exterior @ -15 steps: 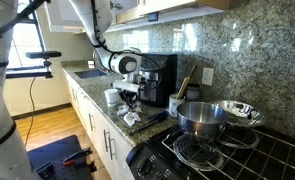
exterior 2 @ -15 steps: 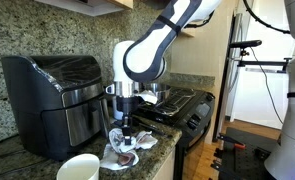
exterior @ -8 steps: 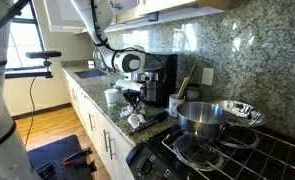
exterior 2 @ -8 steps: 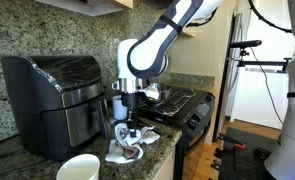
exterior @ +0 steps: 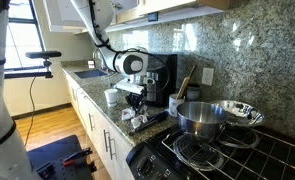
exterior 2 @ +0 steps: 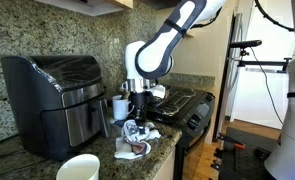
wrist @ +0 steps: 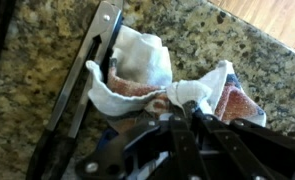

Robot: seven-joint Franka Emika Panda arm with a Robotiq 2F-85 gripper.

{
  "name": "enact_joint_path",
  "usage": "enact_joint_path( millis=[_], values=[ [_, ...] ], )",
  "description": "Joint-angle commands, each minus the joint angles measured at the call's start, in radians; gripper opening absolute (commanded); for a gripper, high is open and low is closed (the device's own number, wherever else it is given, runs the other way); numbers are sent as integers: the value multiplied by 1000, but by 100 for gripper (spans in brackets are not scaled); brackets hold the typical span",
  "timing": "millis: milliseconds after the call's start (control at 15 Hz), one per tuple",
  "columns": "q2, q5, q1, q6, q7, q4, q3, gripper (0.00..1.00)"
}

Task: Use the towel to wipe the countertop

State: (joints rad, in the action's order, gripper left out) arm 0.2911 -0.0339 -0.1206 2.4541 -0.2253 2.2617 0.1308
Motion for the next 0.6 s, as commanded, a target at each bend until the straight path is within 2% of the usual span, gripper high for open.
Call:
enact_joint_path(
  millis=[0, 533],
  values=[
    [-8, -1, 2, -36, -1, 38, 24, 4],
    [39, -12, -45, -83, -66, -1, 140, 5]
  ],
)
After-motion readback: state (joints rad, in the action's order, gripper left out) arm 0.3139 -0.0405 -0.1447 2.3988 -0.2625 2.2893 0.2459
